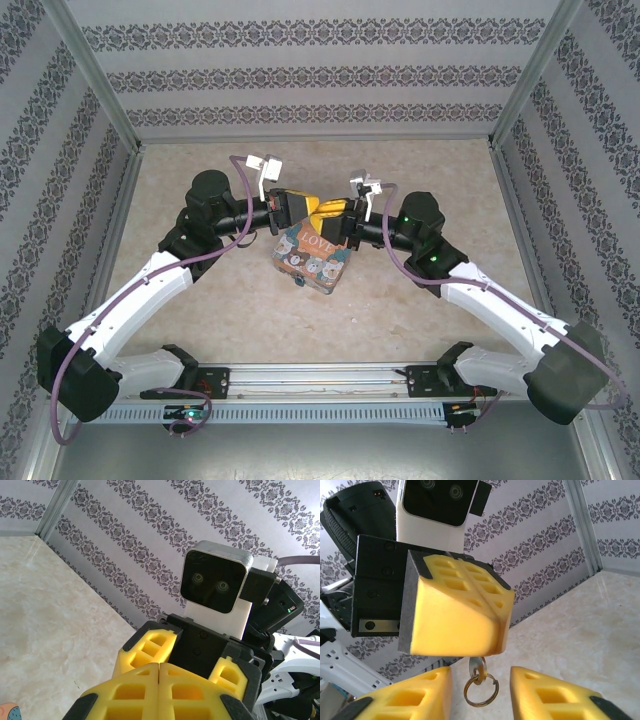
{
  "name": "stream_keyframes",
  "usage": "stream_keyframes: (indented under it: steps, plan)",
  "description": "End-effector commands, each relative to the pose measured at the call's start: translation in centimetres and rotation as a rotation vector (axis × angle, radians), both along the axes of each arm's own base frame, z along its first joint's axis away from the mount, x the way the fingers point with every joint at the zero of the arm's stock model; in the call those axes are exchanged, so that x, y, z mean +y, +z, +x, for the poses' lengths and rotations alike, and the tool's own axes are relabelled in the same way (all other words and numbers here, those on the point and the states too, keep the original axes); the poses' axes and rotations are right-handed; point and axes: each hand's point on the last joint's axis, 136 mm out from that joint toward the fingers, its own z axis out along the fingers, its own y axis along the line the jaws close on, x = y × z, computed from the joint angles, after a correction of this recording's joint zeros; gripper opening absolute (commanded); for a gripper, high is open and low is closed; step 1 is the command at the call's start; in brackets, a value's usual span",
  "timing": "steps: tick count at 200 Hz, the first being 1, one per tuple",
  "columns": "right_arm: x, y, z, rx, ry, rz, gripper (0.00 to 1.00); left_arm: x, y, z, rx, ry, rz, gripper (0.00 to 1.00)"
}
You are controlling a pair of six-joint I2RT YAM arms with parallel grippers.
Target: Unlock the padlock with the key
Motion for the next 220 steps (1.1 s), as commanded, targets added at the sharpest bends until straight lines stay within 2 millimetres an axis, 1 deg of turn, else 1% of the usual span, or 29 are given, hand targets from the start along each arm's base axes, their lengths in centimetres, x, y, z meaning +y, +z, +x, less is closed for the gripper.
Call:
stream_keyframes:
  steps: [1, 42, 66, 108, 129, 130, 140, 146, 152, 155, 159, 163, 183, 192, 204, 209, 220]
  plan:
    - [0.3, 1.9, -0.4, -0.043, 0.018, 0.040, 0.29, 0.2, 1.5, 0.0, -0.074, -0.011, -0.020, 0.00]
    - [0.1, 1.7, -0.1, -0.032, -0.004, 0.039, 0.12, 0.1, 1.5, -0.1, -0.076, -0.021, -0.018, 0.00]
    - [0.0, 1.5, 0.1, -0.027, -0.015, 0.031, 0.00, 0.0, 1.5, -0.2, -0.079, -0.030, -0.017, 0.00]
    - [-0.1, 1.2, 0.3, -0.024, -0.035, 0.021, 0.00, 0.0, 1.5, -0.3, -0.081, -0.030, -0.018, 0.00]
    - [-0.4, 0.9, 0.5, -0.036, -0.060, 0.001, 0.00, 0.3, 1.6, -0.1, -0.087, -0.004, -0.015, 0.00]
    - [-0.5, 0.9, 0.5, -0.038, -0.062, -0.001, 0.00, 0.4, 1.7, 0.0, -0.089, -0.001, -0.015, 0.01]
    - [-0.7, 0.4, 0.6, -0.044, -0.082, -0.026, 0.00, 0.7, 1.8, 0.1, -0.093, 0.027, -0.013, 0.20]
    - [-0.9, 0.3, 0.7, -0.058, -0.095, -0.042, 0.00, 1.1, 1.8, 0.3, -0.092, 0.048, -0.013, 0.23]
    - [-1.0, -0.3, 0.8, -0.060, -0.108, -0.071, 0.00, 1.4, 1.9, 0.5, -0.089, 0.069, -0.014, 0.25]
    - [-1.1, -0.6, 0.9, -0.063, -0.116, -0.087, 0.00, 1.6, 2.0, 0.6, -0.087, 0.081, -0.015, 0.28]
    - [-1.3, -0.8, 0.9, -0.071, -0.127, -0.107, 0.00, 1.9, 2.1, 0.7, -0.083, 0.098, -0.015, 0.34]
    - [-1.5, -1.0, 1.1, -0.085, -0.144, -0.125, 0.00, 2.2, 2.2, 0.9, -0.078, 0.116, -0.016, 0.38]
    - [-2.5, -2.8, 1.5, -0.157, -0.212, -0.268, 0.00, 3.8, 2.6, 1.5, -0.036, 0.203, -0.023, 0.54]
    - [-3.1, -3.3, 1.7, -0.207, -0.247, -0.345, 0.00, 4.6, 2.6, 1.8, 0.000, 0.249, -0.019, 0.56]
    - [-3.7, -3.9, 1.9, -0.284, -0.286, -0.447, 0.00, 5.7, 1.9, 2.4, 0.087, 0.326, 0.001, 0.57]
    - [-4.0, -3.9, 2.0, -0.319, -0.303, -0.484, 0.00, 6.2, 1.2, 2.7, 0.144, 0.366, 0.014, 0.58]
    - [-4.5, -3.9, 2.3, -0.397, -0.335, -0.555, 0.00, 7.3, 0.5, 3.1, 0.231, 0.437, 0.029, 0.59]
